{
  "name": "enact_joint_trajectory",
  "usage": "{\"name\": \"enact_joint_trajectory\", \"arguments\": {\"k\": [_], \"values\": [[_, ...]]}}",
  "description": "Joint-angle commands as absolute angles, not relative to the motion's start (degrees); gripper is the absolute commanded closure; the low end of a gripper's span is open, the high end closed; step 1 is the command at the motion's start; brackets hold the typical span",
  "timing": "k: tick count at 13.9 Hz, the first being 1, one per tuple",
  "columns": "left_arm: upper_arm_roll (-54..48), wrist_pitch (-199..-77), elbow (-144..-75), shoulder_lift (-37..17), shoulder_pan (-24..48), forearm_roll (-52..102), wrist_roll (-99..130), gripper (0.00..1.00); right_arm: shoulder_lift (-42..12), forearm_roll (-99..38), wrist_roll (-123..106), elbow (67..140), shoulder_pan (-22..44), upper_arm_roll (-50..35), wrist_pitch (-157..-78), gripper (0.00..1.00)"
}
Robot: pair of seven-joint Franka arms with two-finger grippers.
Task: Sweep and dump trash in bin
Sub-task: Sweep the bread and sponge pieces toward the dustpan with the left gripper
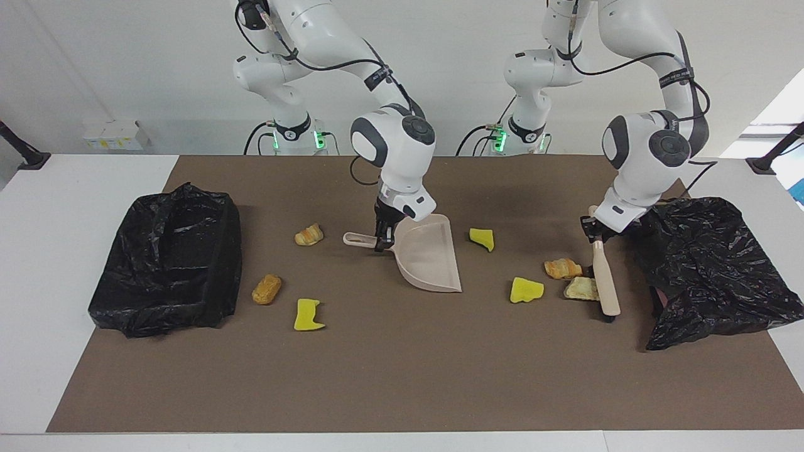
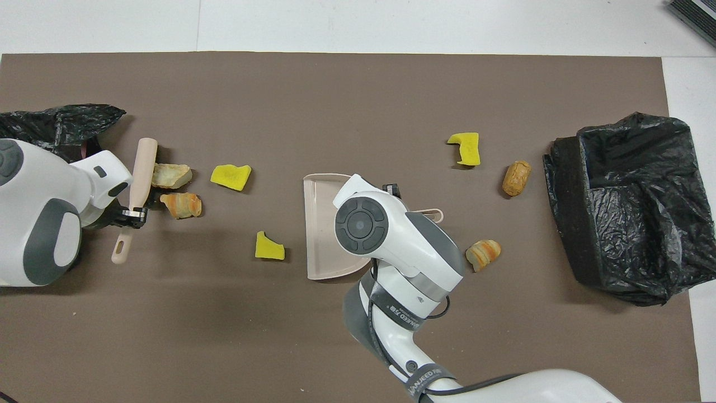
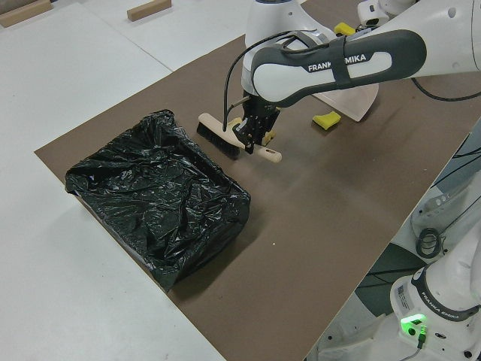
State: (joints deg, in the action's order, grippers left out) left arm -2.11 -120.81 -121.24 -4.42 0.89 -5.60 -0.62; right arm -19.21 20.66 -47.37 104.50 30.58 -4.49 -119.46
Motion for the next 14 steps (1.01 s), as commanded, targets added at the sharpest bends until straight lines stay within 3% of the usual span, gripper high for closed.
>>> {"name": "enact_joint_trajectory", "arguments": {"k": [1, 9, 14], "values": [[-1.58, -120.24, -123.31, -2.37, 4.74, -5.19, 0.27, 1.00, -17.58, 20.04, -45.88, 106.00, 30.32, -4.75, -119.18, 1.00], [-1.85, -120.23, -127.34, 0.87, 20.02, -3.79, -9.39, 1.00, -17.67, 20.04, -45.88, 105.91, 30.32, -4.83, -119.53, 1.00], [-1.76, -120.50, -127.88, 2.37, 30.31, 7.97, -5.47, 1.00, -17.67, 20.04, -45.88, 105.82, 30.32, -4.83, -119.53, 1.00]]}}
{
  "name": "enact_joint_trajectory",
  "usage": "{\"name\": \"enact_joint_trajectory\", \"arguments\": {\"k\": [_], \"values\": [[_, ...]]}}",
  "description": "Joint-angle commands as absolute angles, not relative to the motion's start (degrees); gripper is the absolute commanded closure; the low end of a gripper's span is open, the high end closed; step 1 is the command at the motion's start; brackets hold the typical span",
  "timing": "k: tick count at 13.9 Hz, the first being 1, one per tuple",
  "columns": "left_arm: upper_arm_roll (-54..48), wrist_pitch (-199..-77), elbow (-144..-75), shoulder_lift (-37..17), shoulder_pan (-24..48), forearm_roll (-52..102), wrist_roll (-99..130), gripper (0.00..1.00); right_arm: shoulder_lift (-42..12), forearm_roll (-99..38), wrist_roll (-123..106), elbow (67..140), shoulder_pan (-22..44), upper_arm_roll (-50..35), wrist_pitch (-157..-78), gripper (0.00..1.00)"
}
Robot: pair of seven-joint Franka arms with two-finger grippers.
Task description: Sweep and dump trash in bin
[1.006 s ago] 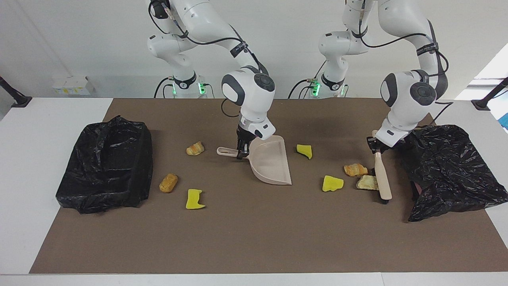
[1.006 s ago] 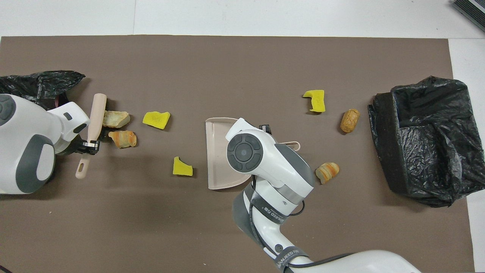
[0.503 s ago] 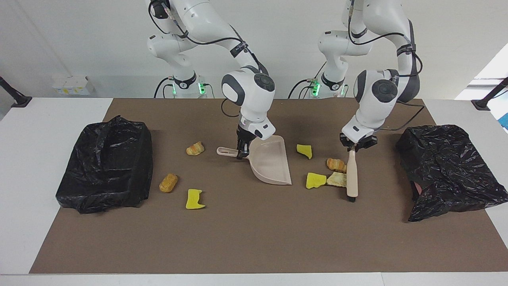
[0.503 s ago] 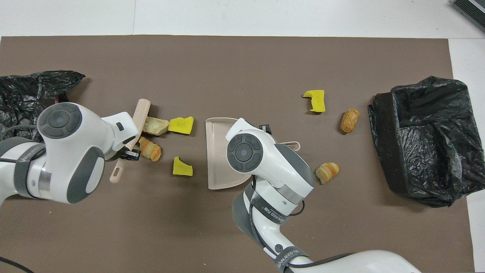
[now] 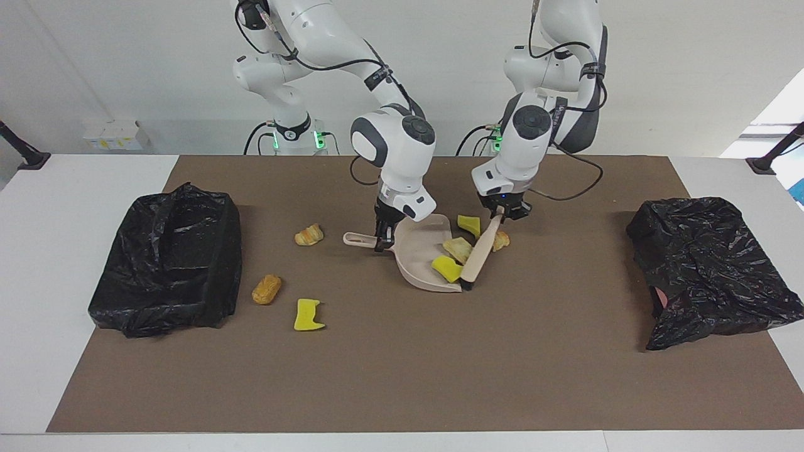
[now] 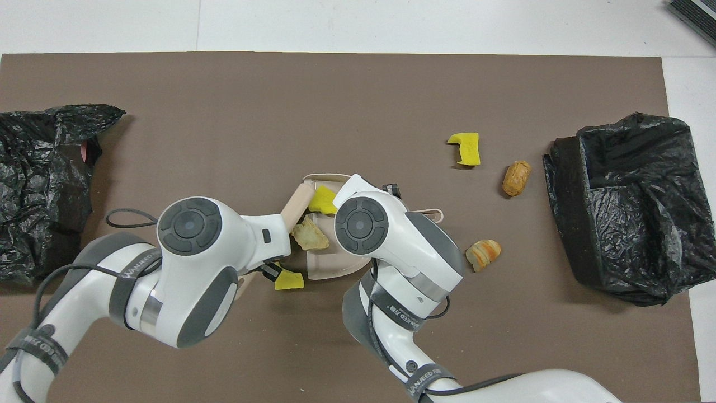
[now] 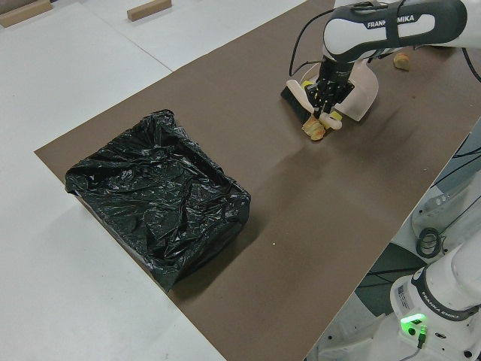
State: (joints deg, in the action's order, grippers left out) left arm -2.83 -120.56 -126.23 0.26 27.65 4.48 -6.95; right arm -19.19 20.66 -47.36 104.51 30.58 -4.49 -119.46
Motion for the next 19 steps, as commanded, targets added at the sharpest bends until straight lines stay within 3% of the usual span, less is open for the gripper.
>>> {"name": "enact_joint_trajectory", "arguments": {"k": [1, 5, 11, 17, 19], "values": [[-1.76, -121.02, -127.62, 2.37, 31.63, 11.30, -1.62, 1.00, -17.67, 20.13, -45.88, 105.82, 30.32, -4.83, -119.53, 1.00], [-1.06, -119.62, -124.98, 3.07, 29.72, 18.28, 0.88, 1.00, -17.67, 20.30, -45.97, 105.73, 30.32, -4.83, -119.44, 1.00], [-0.79, -101.80, -125.59, 10.62, 17.14, 15.84, 7.98, 1.00, -17.67, 21.97, -47.02, 105.73, 30.41, -4.92, -120.59, 1.00], [-1.49, -95.19, -130.95, 15.90, 18.80, 14.59, 37.58, 1.00, -17.67, 22.76, -55.80, 106.17, 30.41, -4.92, -122.87, 1.00], [-1.49, -97.72, -136.64, 20.02, 20.64, 15.20, 45.05, 1.00, -17.58, 23.73, -56.33, 106.26, 30.41, -4.92, -122.44, 1.00]]}}
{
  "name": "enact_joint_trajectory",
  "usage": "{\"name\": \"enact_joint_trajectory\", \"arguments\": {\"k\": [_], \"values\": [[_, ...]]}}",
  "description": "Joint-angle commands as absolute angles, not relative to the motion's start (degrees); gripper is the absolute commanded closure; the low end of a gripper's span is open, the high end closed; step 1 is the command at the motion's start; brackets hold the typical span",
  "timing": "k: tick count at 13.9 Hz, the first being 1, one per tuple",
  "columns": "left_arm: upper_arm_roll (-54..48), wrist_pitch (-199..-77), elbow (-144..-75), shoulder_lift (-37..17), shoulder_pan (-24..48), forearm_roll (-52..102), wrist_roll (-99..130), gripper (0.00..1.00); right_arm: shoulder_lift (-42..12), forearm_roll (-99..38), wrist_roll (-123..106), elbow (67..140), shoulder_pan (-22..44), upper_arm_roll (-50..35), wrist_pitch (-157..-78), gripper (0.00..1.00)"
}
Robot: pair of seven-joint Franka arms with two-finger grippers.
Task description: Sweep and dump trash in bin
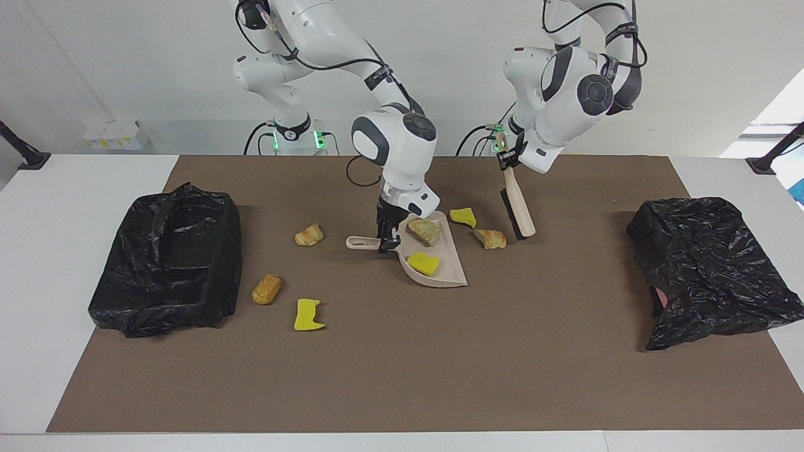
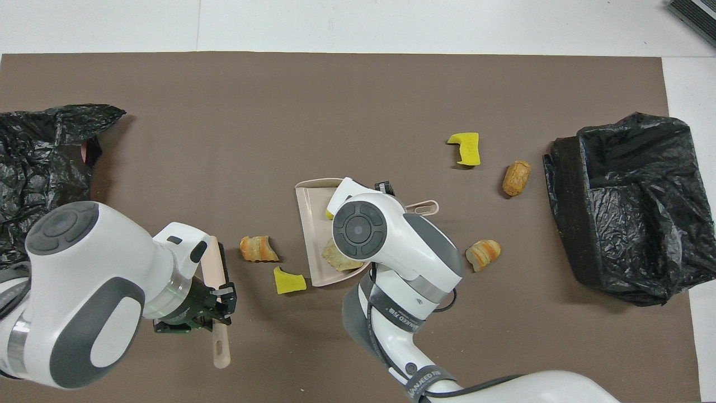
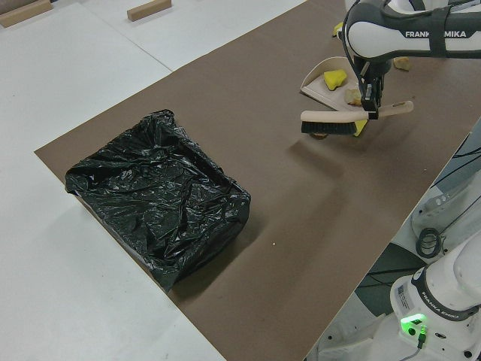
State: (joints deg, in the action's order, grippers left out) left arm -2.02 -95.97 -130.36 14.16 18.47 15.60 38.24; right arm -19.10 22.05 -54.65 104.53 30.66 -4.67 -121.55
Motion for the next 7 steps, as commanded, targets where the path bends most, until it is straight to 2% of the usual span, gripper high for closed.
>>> {"name": "enact_joint_trajectory", "arguments": {"k": [1, 5, 7], "values": [[-1.49, -99.65, -138.50, 20.91, 22.74, 15.47, 48.31, 1.00, -17.49, 23.73, -57.38, 106.35, 30.41, -4.92, -122.00, 1.00], [-1.49, -107.99, -140.45, 19.17, 29.78, 18.19, 57.55, 1.00, -16.61, 24.17, -59.68, 108.19, 30.32, -4.92, -122.08, 1.00], [-1.49, -116.31, -142.45, 17.76, 34.51, 18.28, 61.94, 1.00, -16.52, 24.17, -59.68, 108.54, 30.32, -4.92, -122.08, 1.00]]}}
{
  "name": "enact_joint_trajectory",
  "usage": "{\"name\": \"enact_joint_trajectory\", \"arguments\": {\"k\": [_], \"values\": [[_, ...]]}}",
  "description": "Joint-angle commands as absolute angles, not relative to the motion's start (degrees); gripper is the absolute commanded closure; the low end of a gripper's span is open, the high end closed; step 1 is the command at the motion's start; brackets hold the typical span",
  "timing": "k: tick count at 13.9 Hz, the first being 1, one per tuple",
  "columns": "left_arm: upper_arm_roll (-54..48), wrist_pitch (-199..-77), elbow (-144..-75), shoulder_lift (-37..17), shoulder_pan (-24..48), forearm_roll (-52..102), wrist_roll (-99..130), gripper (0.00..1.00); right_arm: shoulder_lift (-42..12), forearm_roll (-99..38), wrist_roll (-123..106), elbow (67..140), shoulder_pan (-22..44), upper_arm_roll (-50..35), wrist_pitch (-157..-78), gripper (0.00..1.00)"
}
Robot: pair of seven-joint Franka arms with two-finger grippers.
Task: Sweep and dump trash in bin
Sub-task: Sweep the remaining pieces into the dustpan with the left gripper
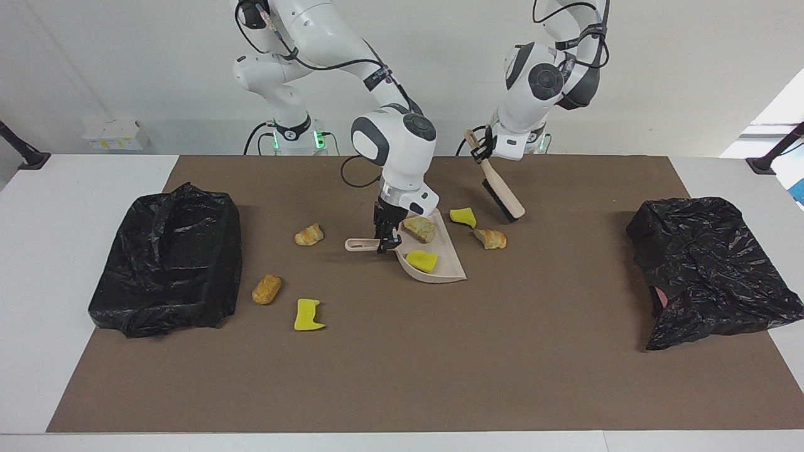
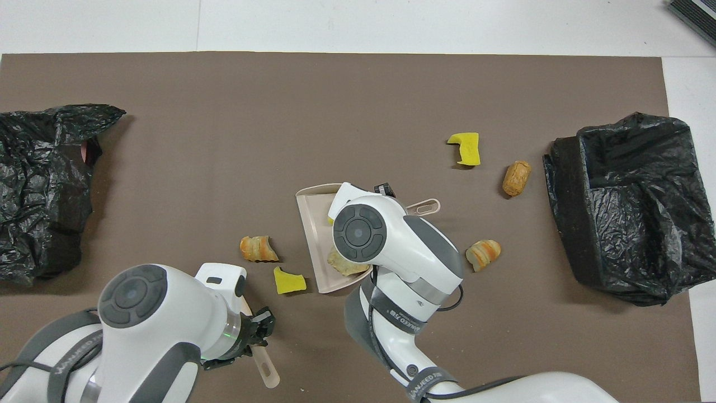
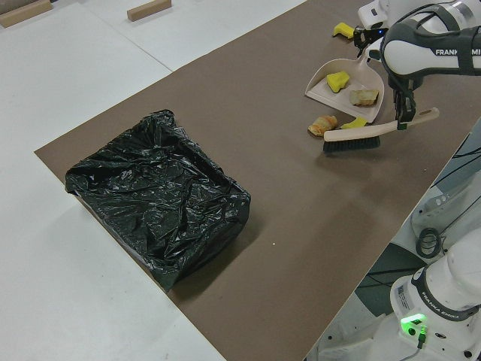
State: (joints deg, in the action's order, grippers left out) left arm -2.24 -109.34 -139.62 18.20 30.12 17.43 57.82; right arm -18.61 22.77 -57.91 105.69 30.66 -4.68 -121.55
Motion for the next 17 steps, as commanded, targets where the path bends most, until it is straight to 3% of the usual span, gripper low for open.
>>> {"name": "enact_joint_trajectory", "arguments": {"k": [1, 4, 7, 13, 17], "values": [[-1.49, -120.54, -143.95, 17.32, 37.33, 18.28, 63.79, 1.00, -16.52, 24.17, -59.68, 108.63, 30.32, -4.92, -121.99, 1.00], [-1.58, -127.33, -144.41, 13.11, 38.67, 18.19, 63.81, 1.00, -16.52, 24.17, -59.41, 108.54, 30.23, -4.92, -121.91, 1.00], [-1.58, -132.79, -140.38, 6.61, 40.17, 18.11, 60.75, 1.00, -16.52, 24.17, -59.24, 108.54, 30.23, -4.92, -121.82, 1.00], [-1.76, -133.95, -135.88, 3.60, 41.31, 18.19, 30.56, 1.00, -16.52, 24.08, -59.15, 108.46, 30.23, -4.92, -121.55, 1.00], [-1.50, -127.91, -130.80, 2.64, 41.14, 18.28, 27.86, 1.00, -16.52, 24.08, -59.06, 108.37, 30.23, -4.92, -121.46, 1.00]]}}
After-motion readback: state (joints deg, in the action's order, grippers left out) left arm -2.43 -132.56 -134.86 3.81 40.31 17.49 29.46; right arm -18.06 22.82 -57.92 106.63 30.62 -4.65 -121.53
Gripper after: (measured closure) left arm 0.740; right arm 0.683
